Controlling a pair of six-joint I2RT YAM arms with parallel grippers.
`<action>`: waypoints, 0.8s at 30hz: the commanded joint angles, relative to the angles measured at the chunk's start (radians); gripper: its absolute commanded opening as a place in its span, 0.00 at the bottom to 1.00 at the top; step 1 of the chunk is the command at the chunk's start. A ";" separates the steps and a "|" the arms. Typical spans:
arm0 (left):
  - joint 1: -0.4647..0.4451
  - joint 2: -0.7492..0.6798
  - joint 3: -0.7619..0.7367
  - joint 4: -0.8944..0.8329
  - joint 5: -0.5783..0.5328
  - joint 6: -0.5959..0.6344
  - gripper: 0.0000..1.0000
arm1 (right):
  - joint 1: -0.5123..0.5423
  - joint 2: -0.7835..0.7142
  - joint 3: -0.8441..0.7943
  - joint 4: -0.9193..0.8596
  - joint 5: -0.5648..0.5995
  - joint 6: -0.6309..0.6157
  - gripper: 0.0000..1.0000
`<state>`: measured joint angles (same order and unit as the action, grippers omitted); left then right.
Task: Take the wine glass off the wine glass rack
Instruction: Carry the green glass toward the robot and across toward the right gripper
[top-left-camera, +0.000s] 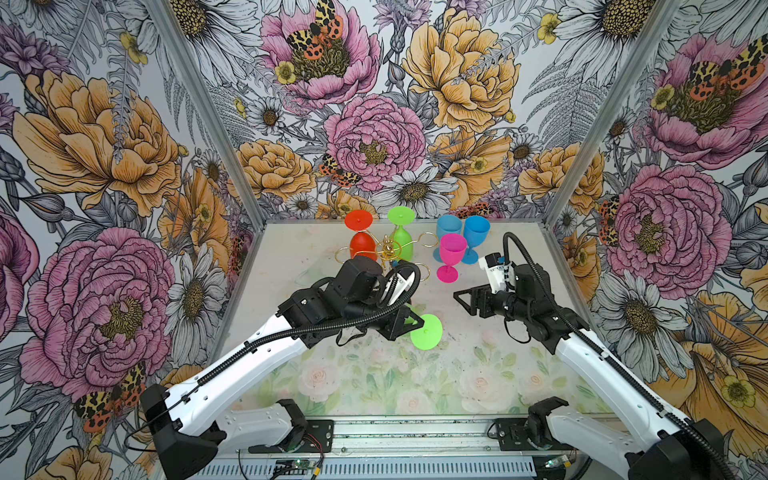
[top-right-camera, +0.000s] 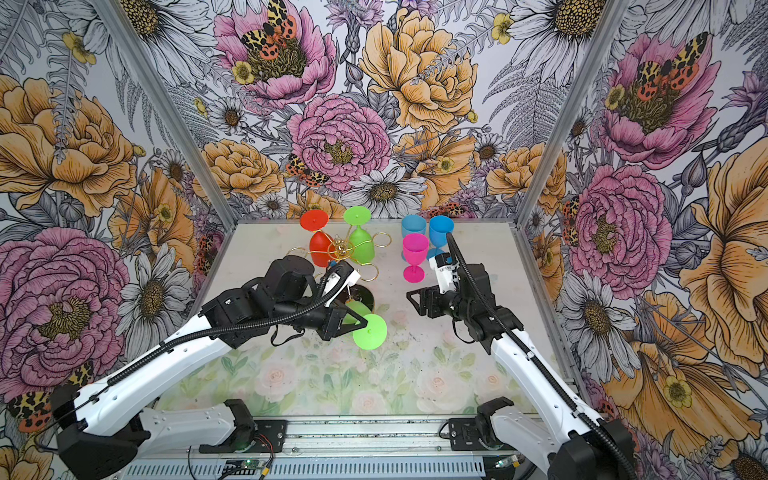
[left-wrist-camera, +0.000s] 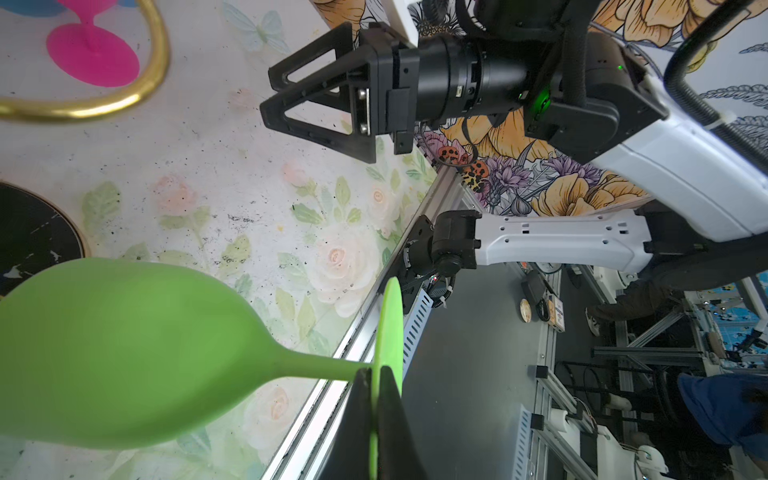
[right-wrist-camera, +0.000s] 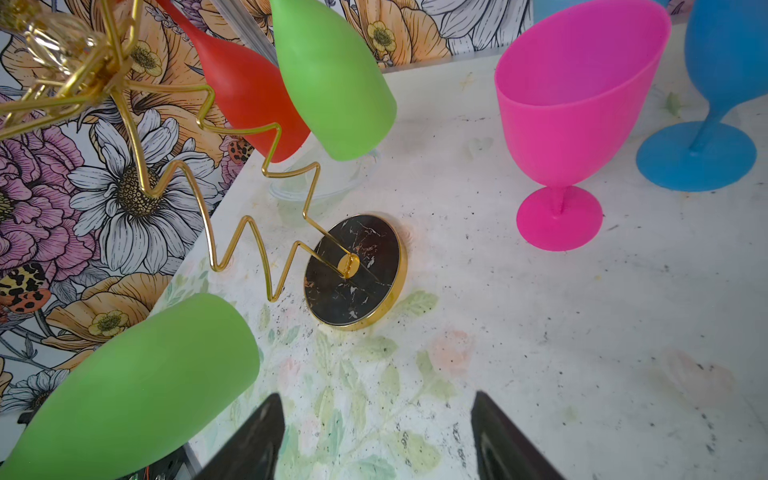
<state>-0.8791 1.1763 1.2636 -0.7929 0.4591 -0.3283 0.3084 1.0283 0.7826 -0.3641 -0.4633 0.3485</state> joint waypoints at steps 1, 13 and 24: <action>-0.025 0.004 0.033 0.015 -0.081 0.120 0.00 | -0.006 0.011 0.042 -0.015 0.024 0.012 0.71; -0.133 -0.009 -0.029 0.131 -0.167 0.347 0.00 | -0.030 0.090 0.083 -0.019 0.028 0.037 0.71; -0.186 -0.025 -0.093 0.145 -0.230 0.532 0.00 | -0.043 0.099 0.121 -0.019 -0.004 0.048 0.71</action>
<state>-1.0515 1.1725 1.1919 -0.6891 0.2749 0.1184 0.2733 1.1213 0.8654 -0.3874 -0.4496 0.3840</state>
